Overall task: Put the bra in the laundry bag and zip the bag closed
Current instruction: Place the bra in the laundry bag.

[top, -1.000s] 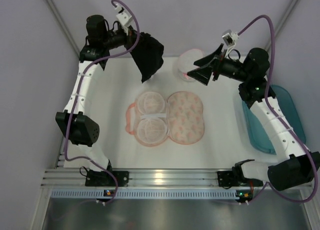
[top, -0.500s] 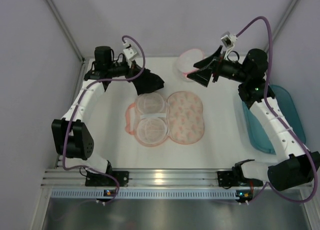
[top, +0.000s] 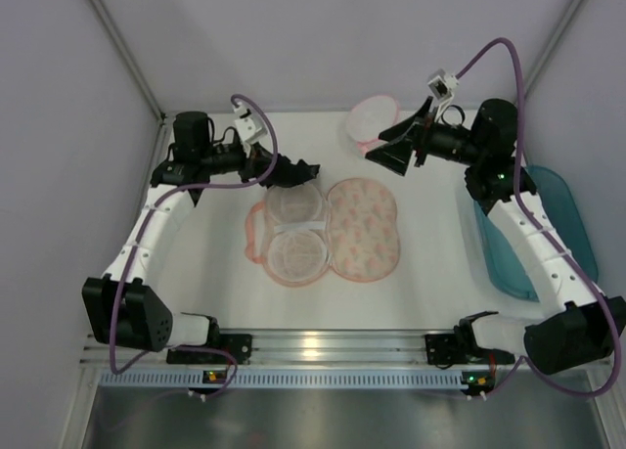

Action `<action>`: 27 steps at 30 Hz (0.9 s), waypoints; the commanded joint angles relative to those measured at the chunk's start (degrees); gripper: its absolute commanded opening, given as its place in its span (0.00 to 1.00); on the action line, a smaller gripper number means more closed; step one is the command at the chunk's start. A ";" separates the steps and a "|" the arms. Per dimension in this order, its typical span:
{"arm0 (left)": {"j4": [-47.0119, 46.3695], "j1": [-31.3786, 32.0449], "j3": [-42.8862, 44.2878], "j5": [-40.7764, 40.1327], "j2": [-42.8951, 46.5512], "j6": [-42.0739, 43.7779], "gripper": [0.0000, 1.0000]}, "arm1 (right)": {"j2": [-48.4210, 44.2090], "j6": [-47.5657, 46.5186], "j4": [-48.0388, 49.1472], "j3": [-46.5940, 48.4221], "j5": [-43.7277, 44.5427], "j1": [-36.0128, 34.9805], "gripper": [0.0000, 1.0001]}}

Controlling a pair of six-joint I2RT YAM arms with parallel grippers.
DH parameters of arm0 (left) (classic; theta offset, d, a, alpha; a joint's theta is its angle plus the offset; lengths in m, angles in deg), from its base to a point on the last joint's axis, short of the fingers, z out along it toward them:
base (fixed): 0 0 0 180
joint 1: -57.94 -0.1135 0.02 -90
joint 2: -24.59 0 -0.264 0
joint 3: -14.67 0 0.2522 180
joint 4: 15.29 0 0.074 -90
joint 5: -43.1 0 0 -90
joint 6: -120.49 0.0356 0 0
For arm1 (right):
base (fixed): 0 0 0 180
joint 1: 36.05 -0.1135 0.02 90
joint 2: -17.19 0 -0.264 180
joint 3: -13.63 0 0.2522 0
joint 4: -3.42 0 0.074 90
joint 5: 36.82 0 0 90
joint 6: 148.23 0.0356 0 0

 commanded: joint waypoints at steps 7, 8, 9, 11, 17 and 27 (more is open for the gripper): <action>0.61 3.70 -9.04 -2.15 7.30 -1.44 0.00 | 0.95 -2.70 -6.17 -13.98 2.76 -2.13 0.63; 0.69 3.87 -10.09 -1.89 7.22 -2.31 0.00 | 1.65 -2.27 -5.82 -15.48 3.03 -2.74 0.59; 0.78 3.96 -10.63 -1.80 7.30 -2.67 0.00 | 2.36 -2.17 -4.94 -18.02 3.38 -3.53 0.53; 0.78 4.66 -12.73 -2.32 8.18 -3.29 0.00 | 4.90 0.10 -2.05 -20.49 3.73 -5.56 0.50; 2.71 6.68 -19.32 -3.55 10.73 -1.97 0.00 | 14.92 0.21 2.01 -22.26 5.14 -6.79 0.38; 2.80 14.95 -28.73 -5.58 9.68 -2.67 0.00 | 27.23 -4.63 2.28 -20.07 8.48 -9.52 0.25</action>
